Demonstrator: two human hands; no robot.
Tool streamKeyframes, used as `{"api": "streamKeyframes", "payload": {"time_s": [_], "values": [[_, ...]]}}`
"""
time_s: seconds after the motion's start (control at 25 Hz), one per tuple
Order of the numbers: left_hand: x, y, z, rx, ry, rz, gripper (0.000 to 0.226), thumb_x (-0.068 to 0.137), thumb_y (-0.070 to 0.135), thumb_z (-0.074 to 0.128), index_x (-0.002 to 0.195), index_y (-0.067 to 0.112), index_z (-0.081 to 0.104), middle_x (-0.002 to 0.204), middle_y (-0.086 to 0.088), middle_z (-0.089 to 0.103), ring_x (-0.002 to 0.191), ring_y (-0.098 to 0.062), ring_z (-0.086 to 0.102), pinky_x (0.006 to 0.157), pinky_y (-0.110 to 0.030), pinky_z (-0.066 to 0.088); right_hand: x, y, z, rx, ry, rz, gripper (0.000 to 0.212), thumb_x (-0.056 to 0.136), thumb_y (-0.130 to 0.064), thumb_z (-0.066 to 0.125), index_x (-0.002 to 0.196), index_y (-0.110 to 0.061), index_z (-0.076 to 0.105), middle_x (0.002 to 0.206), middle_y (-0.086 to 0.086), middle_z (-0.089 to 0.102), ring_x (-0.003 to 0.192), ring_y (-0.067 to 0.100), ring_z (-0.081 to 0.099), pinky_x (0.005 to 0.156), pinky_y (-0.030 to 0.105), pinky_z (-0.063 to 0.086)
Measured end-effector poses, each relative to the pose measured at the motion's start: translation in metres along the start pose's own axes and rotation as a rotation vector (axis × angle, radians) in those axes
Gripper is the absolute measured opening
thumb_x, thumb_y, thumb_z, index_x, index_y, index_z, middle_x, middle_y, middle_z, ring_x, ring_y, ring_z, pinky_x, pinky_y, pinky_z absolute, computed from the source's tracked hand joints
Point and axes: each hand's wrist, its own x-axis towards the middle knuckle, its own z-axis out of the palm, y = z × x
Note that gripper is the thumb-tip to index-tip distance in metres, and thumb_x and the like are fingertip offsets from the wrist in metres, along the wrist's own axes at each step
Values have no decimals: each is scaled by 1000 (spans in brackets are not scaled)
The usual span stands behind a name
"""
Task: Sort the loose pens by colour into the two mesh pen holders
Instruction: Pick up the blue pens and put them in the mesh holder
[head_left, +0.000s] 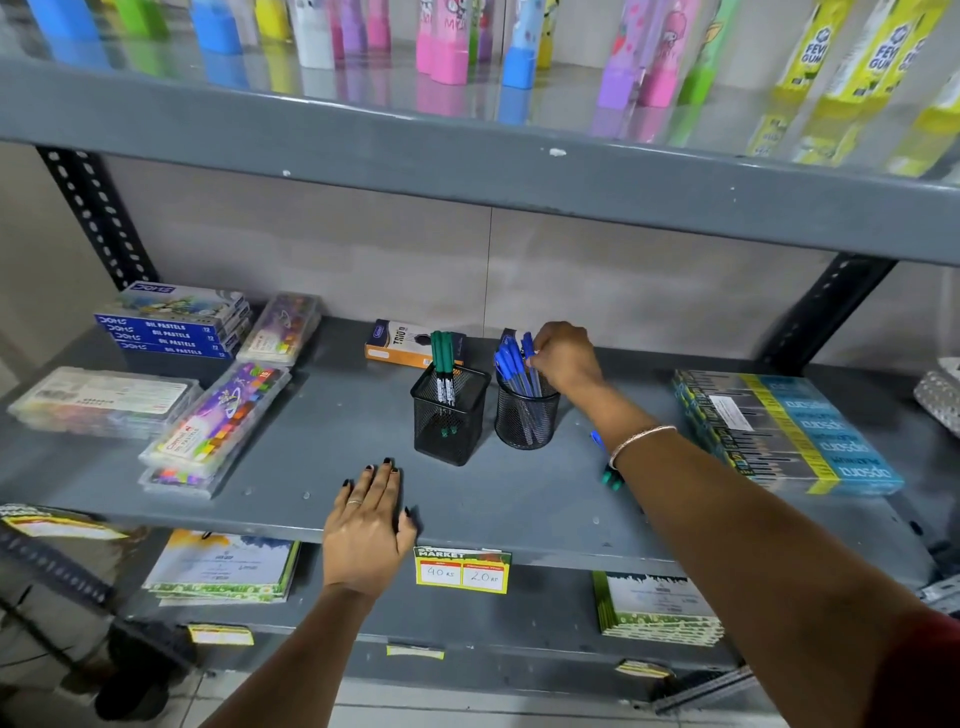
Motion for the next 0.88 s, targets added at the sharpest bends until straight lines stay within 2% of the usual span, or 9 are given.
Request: {"api": "streamKeyframes", "payload": {"time_s": [0.12, 0.24, 0.4, 0.48, 0.56, 0.64, 0.68, 0.8, 0.88], "values": [[0, -1, 0, 10, -4, 6, 56, 78, 29, 34, 112, -2, 66, 116, -17, 65, 106, -34, 61, 99, -37, 24, 9, 11, -20, 73, -9, 73, 26, 77, -3, 71, 103, 1, 70, 113, 18, 70, 105, 32, 67, 93, 36, 53], [-1, -1, 0, 12, -7, 4, 56, 78, 30, 34, 112, -1, 66, 117, -17, 64, 106, -33, 61, 99, -37, 23, 9, 48, -41, -72, -12, 174, 19, 80, 4, 62, 96, 4, 73, 103, 19, 74, 94, 30, 71, 89, 34, 56], [0, 0, -1, 17, -3, 8, 56, 78, 29, 34, 111, -2, 66, 116, -17, 65, 105, -34, 61, 99, -37, 23, -25, 99, -31, -232, -290, 202, 12, 76, 0, 72, 83, 10, 70, 88, 26, 73, 81, 31, 72, 83, 39, 58], [0, 1, -1, 17, -1, 6, 56, 78, 29, 34, 110, -2, 66, 115, -18, 65, 104, -34, 62, 99, -37, 23, -37, 104, -18, -306, -352, 200, 16, 74, -9, 77, 71, 0, 64, 99, 24, 71, 85, 29, 68, 79, 33, 55], [-1, 1, -2, 14, 7, 9, 56, 77, 29, 34, 110, -3, 66, 114, -18, 65, 103, -35, 62, 99, -37, 24, -43, 102, -7, -356, -320, 188, 19, 75, -12, 76, 86, -2, 64, 112, 20, 67, 98, 31, 65, 78, 31, 49], [-1, 1, -2, 9, 11, 12, 56, 77, 29, 34, 110, -3, 66, 114, -18, 65, 103, -35, 62, 98, -37, 24, -47, 99, 1, -438, -281, 185, 33, 80, -8, 69, 111, 0, 60, 122, 19, 61, 112, 34, 60, 87, 34, 50], [-1, 1, -1, 7, 11, 13, 56, 77, 29, 34, 110, -3, 66, 114, -18, 65, 103, -35, 62, 98, -37, 24, -49, 97, 5, -487, -262, 179, 35, 84, -5, 65, 117, 0, 57, 125, 18, 58, 116, 35, 58, 90, 36, 50], [-1, 1, -1, 3, 12, 11, 56, 77, 29, 34, 110, -3, 66, 114, -18, 65, 103, -35, 62, 98, -36, 25, -52, 92, 6, -568, -225, 168, 31, 91, -4, 54, 121, 0, 54, 128, 19, 56, 117, 36, 57, 92, 38, 49], [-1, 1, -1, 0, 19, 7, 56, 77, 29, 34, 110, -2, 66, 114, -17, 65, 103, -34, 62, 98, -36, 24, -46, 76, -9, -464, -134, 171, 25, 90, -3, 53, 113, 3, 59, 120, 22, 62, 111, 37, 62, 83, 37, 51]]}}
